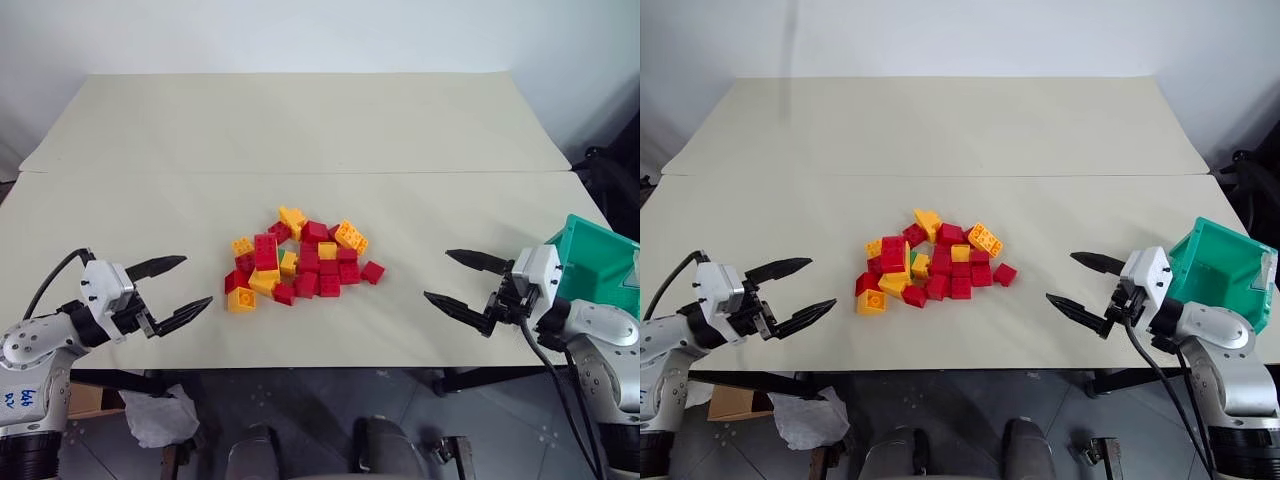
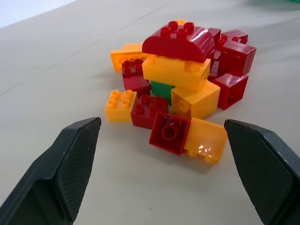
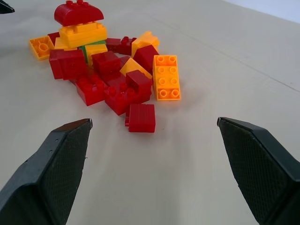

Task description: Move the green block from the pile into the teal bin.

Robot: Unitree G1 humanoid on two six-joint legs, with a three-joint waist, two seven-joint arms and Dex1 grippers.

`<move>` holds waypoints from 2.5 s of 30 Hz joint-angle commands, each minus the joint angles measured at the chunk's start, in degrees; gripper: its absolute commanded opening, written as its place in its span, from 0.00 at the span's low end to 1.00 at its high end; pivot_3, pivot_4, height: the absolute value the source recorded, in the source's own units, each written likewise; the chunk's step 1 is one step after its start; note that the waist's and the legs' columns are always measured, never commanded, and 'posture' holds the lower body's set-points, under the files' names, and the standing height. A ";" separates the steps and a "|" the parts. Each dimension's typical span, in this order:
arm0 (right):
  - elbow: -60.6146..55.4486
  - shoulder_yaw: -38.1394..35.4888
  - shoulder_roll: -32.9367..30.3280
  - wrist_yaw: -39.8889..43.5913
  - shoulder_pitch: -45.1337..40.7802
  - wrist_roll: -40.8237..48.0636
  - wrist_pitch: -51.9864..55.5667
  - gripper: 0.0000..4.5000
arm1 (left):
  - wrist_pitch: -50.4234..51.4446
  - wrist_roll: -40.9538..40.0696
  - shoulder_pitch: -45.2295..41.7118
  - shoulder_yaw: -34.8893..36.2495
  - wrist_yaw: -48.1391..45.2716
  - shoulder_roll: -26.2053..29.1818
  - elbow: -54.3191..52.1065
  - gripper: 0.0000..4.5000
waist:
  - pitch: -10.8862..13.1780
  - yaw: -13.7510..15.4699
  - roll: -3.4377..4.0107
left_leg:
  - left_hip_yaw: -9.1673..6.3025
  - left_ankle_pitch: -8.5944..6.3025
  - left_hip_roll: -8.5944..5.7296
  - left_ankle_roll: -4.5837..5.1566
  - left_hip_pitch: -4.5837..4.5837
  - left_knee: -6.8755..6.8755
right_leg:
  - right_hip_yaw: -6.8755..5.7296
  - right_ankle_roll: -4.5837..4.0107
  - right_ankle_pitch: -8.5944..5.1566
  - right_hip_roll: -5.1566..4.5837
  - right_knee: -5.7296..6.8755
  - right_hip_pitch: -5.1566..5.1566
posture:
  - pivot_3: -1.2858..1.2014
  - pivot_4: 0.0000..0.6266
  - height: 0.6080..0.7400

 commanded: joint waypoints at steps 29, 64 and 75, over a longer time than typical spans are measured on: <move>-6.49 1.81 2.09 0.61 -1.27 3.02 -0.25 1.00 | 9.53 -7.25 14.47 4.16 -3.02 -0.13 -12.45 0.39 | -0.27 -0.04 -0.44 | -0.04 -0.06 0.02 0.06 0.03 0.00 | -0.01 0.00 0.00 0.00 -0.05 0.10 | 0.52 0.24 1.00; -12.73 3.36 3.94 -5.87 3.08 1.91 0.30 1.00 | 6.93 10.20 -28.75 -18.14 1.87 -8.84 19.88 0.00 | -0.28 0.26 -0.44 | -0.39 -0.18 0.01 0.17 0.10 0.56 | -0.20 0.09 0.05 0.05 -0.08 0.60 | 0.52 0.24 1.00; -11.79 4.62 4.95 -5.84 1.58 1.44 0.12 1.00 | 9.41 7.86 -20.55 -21.26 -10.28 -2.46 8.73 0.00 | -0.29 0.29 -0.43 | -0.42 -0.21 0.02 0.18 0.08 0.56 | -0.22 0.09 0.05 0.05 -0.11 0.63 | 0.52 0.24 1.00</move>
